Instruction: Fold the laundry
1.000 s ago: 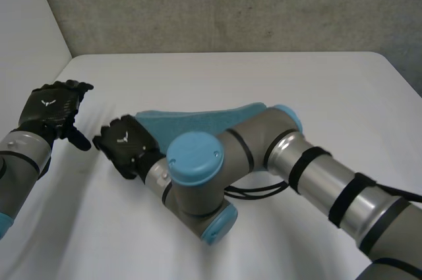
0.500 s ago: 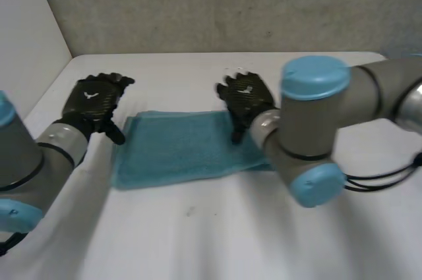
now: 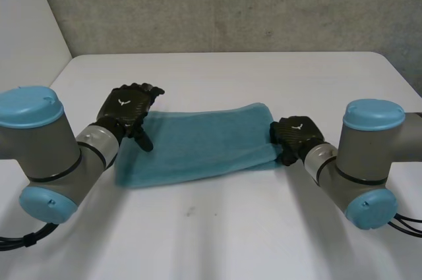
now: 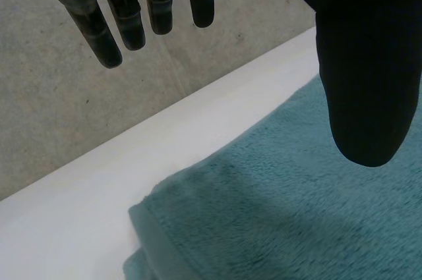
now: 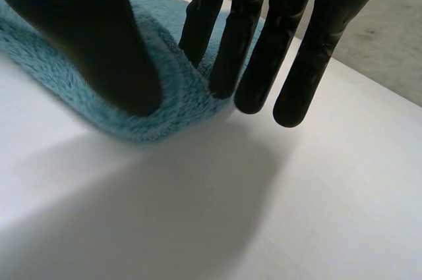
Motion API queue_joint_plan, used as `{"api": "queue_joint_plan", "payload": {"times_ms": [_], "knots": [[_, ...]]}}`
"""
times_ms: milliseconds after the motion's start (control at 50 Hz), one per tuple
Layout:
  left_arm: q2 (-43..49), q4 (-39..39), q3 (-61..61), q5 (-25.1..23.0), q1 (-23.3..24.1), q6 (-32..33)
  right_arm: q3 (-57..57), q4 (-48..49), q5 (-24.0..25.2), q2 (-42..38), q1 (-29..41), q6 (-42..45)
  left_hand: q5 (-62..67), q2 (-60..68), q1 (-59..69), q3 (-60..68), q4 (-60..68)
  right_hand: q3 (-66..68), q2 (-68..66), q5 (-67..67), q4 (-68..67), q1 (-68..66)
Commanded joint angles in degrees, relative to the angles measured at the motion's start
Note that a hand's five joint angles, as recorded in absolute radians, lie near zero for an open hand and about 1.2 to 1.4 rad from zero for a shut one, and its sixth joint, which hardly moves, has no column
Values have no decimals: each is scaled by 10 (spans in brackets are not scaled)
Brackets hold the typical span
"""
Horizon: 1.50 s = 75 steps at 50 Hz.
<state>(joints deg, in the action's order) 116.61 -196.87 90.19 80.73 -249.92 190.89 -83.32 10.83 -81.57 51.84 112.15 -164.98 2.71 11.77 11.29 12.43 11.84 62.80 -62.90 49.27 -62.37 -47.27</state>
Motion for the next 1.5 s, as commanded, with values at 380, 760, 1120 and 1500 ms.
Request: {"api": "queue_joint_plan", "payload": {"times_ms": [380,760,1120,1500], "knots": [[-44,2,27,23,0,-16,-172,-31,54,213,-227,92,-27,-18,-13,-24,-18,172,-171,207,-176,-327],[-67,3,-1,58,51,-37,-30,-1,126,124,143,30,-27,-18,-13,-24,-18,172,-171,207,-176,-327],[-2,23,-91,85,135,-104,-23,-2,-9,169,73,-26,-27,-18,-13,-24,-18,-522,523,-487,518,367],[-17,27,-49,95,148,-106,-191,-38,46,205,-180,44,-27,-18,-13,-24,-18,-341,342,-305,336,185]]}}
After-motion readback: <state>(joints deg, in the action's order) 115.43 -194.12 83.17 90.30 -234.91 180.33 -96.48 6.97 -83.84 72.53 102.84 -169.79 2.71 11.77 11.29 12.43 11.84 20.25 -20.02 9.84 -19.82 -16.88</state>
